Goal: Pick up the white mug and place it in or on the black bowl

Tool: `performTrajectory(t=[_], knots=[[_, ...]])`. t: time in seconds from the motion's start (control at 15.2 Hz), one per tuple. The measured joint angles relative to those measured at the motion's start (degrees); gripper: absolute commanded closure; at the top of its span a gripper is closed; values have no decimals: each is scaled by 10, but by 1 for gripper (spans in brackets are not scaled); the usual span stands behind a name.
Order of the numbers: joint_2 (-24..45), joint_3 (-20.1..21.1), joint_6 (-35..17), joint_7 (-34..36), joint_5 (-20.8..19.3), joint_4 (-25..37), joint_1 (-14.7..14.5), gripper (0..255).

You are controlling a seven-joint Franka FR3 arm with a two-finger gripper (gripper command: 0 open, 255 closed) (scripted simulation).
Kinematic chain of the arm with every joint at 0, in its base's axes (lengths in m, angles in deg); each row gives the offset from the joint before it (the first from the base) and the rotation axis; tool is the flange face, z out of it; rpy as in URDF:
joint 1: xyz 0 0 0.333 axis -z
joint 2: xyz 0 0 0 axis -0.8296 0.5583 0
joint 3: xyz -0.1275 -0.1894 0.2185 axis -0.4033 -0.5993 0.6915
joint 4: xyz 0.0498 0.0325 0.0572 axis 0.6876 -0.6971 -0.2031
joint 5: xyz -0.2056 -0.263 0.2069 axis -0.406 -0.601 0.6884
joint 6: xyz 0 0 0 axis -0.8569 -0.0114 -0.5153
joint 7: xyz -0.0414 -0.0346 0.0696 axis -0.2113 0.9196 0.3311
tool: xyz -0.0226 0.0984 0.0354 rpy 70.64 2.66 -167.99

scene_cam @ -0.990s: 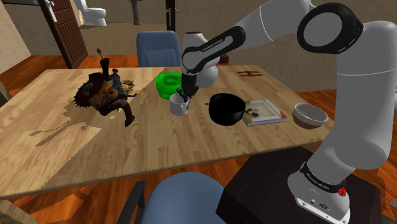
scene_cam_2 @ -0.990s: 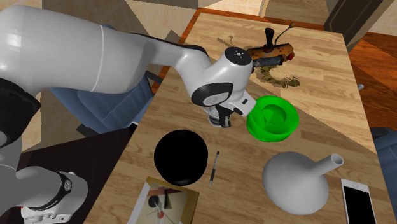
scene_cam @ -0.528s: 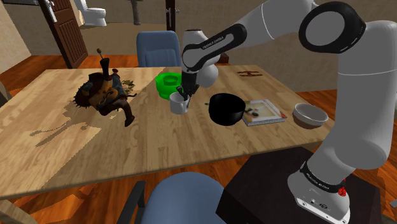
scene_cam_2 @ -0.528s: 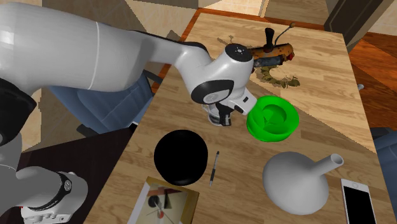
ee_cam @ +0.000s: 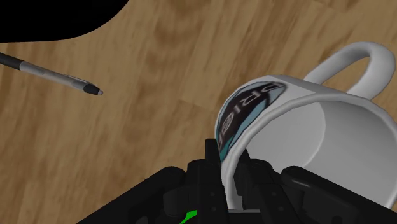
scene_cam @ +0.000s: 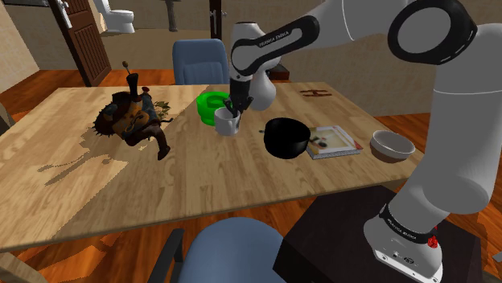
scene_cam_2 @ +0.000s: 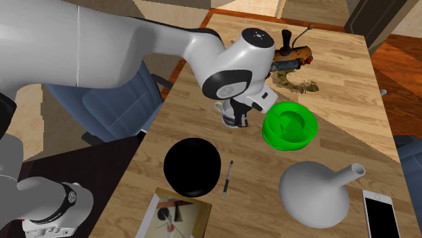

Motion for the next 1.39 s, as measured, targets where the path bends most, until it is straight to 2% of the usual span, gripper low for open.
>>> performTrajectory(t=[1.39], knots=[[-41,2,142,5,2,101,0,255]])
